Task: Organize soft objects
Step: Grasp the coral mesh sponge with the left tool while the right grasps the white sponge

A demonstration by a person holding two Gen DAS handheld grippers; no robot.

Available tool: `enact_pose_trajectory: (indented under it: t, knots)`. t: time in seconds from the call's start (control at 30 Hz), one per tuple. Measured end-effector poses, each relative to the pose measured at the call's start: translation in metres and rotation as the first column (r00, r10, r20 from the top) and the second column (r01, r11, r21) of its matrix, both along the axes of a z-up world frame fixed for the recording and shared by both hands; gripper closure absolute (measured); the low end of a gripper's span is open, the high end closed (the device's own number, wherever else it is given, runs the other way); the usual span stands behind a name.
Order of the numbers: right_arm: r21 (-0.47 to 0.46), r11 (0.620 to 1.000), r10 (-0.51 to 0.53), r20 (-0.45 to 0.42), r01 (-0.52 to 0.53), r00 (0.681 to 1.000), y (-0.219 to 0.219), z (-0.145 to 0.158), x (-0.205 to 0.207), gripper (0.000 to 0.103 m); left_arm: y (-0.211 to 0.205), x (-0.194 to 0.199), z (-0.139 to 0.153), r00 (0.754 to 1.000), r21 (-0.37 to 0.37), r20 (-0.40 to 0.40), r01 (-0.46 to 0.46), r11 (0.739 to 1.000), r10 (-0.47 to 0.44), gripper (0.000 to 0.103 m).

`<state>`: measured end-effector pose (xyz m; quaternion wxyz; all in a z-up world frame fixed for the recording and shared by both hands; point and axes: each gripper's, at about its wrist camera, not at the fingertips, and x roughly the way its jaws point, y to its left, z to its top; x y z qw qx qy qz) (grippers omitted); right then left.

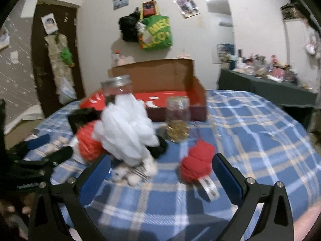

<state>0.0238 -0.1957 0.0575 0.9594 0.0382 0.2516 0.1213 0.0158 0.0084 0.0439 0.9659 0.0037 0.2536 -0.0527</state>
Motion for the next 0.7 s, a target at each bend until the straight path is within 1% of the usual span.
enact_pose_trajectory:
  t: [0.1, 0.23, 0.3, 0.43, 0.5, 0.53, 0.57, 0.6, 0.63, 0.67, 0.7]
  knots:
    - [0.055, 0.994, 0.091, -0.016, -0.09, 0.996, -0.004, 0.006, 0.017, 0.0, -0.001, 0.009, 0.008, 0.999, -0.003, -0.011, 0.044, 0.999, -0.044, 0.0]
    - [0.066, 0.983, 0.175, -0.039, -0.172, 0.984, 0.002, 0.01, 0.038, 0.0, -0.003, 0.023, 0.014, 0.995, -0.008, -0.033, 0.093, 0.996, -0.093, 0.0]
    - [0.076, 0.975, 0.214, -0.051, -0.21, 0.976, 0.006, 0.011, 0.044, 0.0, -0.005, 0.03, 0.015, 0.991, -0.013, -0.052, 0.126, 0.992, -0.126, 0.0]
    - [0.129, 0.952, 0.289, -0.078, -0.278, 0.954, 0.009, 0.009, 0.06, 0.0, -0.009, 0.042, 0.013, 0.977, -0.04, -0.099, 0.184, 0.982, -0.187, 0.0]
    - [0.143, 0.942, 0.318, -0.089, -0.304, 0.944, 0.009, 0.007, 0.065, 0.003, -0.01, 0.047, 0.013, 0.969, -0.051, -0.115, 0.213, 0.976, -0.217, 0.0]
    - [0.143, 0.939, 0.329, -0.099, -0.314, 0.939, 0.01, 0.005, 0.069, 0.008, -0.011, 0.048, 0.012, 0.967, -0.051, -0.119, 0.222, 0.974, -0.227, 0.001]
    - [0.148, 0.933, 0.344, -0.11, -0.327, 0.933, 0.011, 0.003, 0.071, 0.013, -0.014, 0.05, 0.012, 0.963, -0.048, -0.122, 0.236, 0.971, -0.24, 0.003]
    - [0.162, 0.927, 0.358, -0.123, -0.337, 0.926, 0.011, 0.001, 0.075, 0.016, -0.015, 0.051, 0.012, 0.961, -0.042, -0.124, 0.245, 0.969, -0.249, 0.007]
    - [0.178, 0.921, 0.373, -0.132, -0.348, 0.919, 0.011, -0.001, 0.077, 0.02, -0.017, 0.051, 0.011, 0.958, -0.033, -0.127, 0.253, 0.967, -0.255, 0.01]
    - [0.197, 0.913, 0.388, -0.14, -0.358, 0.911, 0.011, -0.003, 0.078, 0.028, -0.019, 0.052, 0.01, 0.955, -0.025, -0.132, 0.263, 0.964, -0.264, 0.018]
    - [0.204, 0.91, 0.393, -0.144, -0.362, 0.908, 0.01, -0.005, 0.078, 0.033, -0.02, 0.054, 0.008, 0.951, -0.023, -0.141, 0.274, 0.961, -0.275, 0.031]
